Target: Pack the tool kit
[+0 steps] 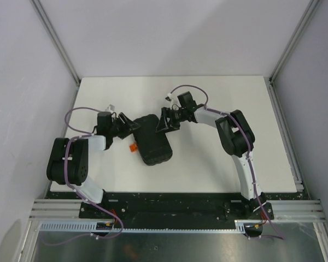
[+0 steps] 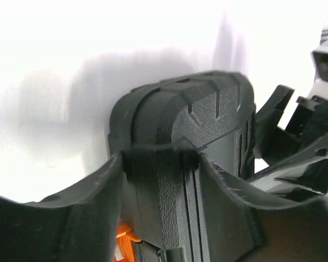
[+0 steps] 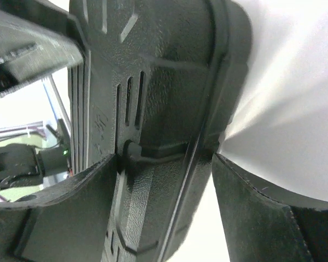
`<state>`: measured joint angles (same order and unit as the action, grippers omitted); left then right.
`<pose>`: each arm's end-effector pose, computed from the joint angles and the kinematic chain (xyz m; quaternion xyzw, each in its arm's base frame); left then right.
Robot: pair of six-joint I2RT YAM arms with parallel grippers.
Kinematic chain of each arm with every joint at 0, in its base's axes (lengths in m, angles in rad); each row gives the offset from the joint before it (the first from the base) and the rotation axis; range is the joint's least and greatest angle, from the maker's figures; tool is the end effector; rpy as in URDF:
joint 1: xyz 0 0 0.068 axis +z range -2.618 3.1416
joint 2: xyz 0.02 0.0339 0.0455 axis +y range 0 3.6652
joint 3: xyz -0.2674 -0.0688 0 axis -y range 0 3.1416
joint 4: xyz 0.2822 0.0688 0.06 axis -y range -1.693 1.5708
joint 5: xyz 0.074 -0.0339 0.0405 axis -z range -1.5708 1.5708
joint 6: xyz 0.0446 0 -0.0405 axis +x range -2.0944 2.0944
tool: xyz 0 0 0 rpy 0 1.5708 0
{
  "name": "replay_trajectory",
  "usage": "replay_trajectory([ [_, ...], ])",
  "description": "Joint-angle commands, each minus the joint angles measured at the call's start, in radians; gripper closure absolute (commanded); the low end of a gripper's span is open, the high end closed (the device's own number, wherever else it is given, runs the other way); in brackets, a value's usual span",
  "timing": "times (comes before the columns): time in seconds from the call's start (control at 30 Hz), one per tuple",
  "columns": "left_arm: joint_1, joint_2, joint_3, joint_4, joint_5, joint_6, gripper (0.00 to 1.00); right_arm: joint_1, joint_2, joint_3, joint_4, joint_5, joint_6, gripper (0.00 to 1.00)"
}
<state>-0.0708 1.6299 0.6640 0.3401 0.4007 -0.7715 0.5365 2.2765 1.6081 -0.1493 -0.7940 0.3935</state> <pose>0.3368 -0.0413 0.1150 -0.2144 0.8507 -0.3441 0.3346 0.4342 0.2952 0.1124 -0.2031 0.8453 0.4735 0.1419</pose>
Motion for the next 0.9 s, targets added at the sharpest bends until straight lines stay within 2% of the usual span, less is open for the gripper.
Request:
replay_trajectory([
  [0.0, -0.022, -0.032, 0.035, 0.143, 0.168, 0.016, 0.56, 0.053, 0.093, -0.009, -0.212, 0.018, -0.059, 0.28],
  [0.1, -0.027, -0.055, 0.055, 0.142, 0.206, 0.017, 0.73, 0.049, 0.086, -0.003, -0.213, 0.037, -0.050, 0.30],
  [0.17, -0.036, -0.076, 0.062, 0.141, 0.222, 0.014, 0.77, 0.049, 0.079, -0.002, -0.211, 0.045, -0.048, 0.30],
  [0.57, -0.069, -0.148, 0.056, 0.055, 0.190, 0.059, 0.76, 0.044, -0.003, -0.065, -0.183, 0.179, -0.028, 0.31],
  [0.6, -0.070, -0.157, 0.056, 0.040, 0.181, 0.067, 0.73, 0.044, -0.016, -0.074, -0.184, 0.200, -0.031, 0.31],
  [0.63, -0.069, -0.166, 0.057, 0.021, 0.168, 0.076, 0.63, 0.044, -0.028, -0.083, -0.185, 0.221, -0.035, 0.31],
  [0.77, -0.069, -0.204, 0.056, -0.125, 0.039, 0.110, 0.16, 0.052, -0.071, -0.094, -0.196, 0.330, -0.045, 0.29],
  [0.8, -0.068, -0.213, 0.053, -0.164, 0.004, 0.117, 0.08, 0.053, -0.077, -0.092, -0.198, 0.354, -0.039, 0.28],
  [0.87, -0.067, -0.236, 0.046, -0.239, -0.069, 0.125, 0.02, 0.057, -0.088, -0.089, -0.199, 0.401, -0.022, 0.27],
])
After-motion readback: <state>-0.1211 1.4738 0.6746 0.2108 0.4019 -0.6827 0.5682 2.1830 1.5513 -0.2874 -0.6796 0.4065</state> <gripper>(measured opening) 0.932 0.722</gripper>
